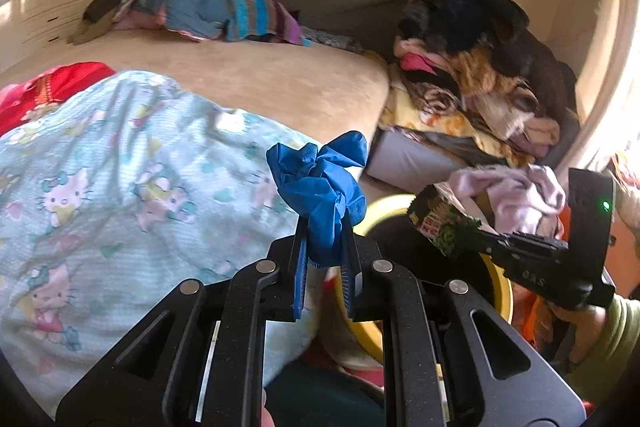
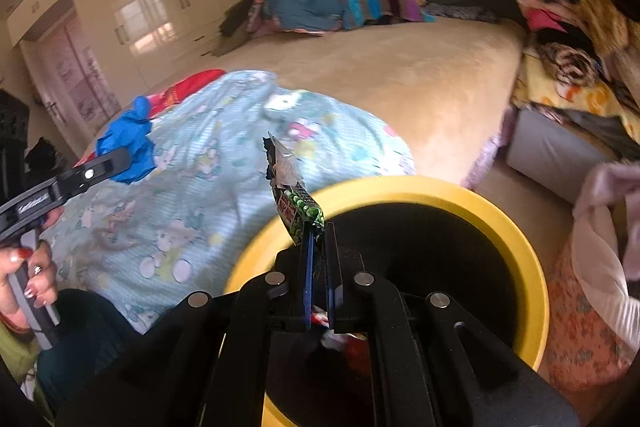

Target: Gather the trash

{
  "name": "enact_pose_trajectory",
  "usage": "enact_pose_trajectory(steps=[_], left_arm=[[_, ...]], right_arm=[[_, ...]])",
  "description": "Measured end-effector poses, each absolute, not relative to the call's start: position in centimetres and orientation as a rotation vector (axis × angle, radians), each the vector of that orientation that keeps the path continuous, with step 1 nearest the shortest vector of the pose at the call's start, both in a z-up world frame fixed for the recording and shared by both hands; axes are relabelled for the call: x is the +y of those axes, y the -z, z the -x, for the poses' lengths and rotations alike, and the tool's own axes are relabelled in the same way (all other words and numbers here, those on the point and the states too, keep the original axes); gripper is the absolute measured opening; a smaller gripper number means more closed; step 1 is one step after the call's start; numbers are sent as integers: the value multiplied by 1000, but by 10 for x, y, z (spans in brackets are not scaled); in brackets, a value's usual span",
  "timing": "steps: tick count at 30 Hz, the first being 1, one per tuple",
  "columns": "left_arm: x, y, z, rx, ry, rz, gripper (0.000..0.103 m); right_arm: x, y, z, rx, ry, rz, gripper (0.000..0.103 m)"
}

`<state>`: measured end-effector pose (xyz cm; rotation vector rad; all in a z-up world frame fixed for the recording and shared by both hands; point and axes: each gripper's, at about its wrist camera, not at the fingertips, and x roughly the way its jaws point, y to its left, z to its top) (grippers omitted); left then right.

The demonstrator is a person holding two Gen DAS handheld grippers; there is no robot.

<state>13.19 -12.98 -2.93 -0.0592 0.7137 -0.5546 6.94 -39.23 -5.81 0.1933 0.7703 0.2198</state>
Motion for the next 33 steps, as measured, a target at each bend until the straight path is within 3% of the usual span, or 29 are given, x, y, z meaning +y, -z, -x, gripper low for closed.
enact_pose_trajectory(steps=[22,23,25,26,27,29,32,33], left_arm=[[-216,76,-76,796,686,-96,11],[-218,79,-76,805,686,-97,12],[-221,83,-77,809,678,-102,14],[-221,84,-78,809,671,-108,19],[-222,85,-78,808,665,-113,23],[-220,86,-78,803,645,-120,35],[-208,81,-76,792,612,-92,54],[-205,79,-74,787,601,-87,56]], right_arm=[[-447,98,-41,843,-83,-273,6],[-448,99,-40,847,-77,-275,9],[-450,100,-37,851,-67,-288,29],[-450,100,-35,846,-65,-295,41],[-450,98,-33,841,-61,-298,46],[-448,94,-28,836,-60,-290,48],[-442,85,-20,812,-53,-286,69],[-438,80,-16,796,-56,-291,75]])
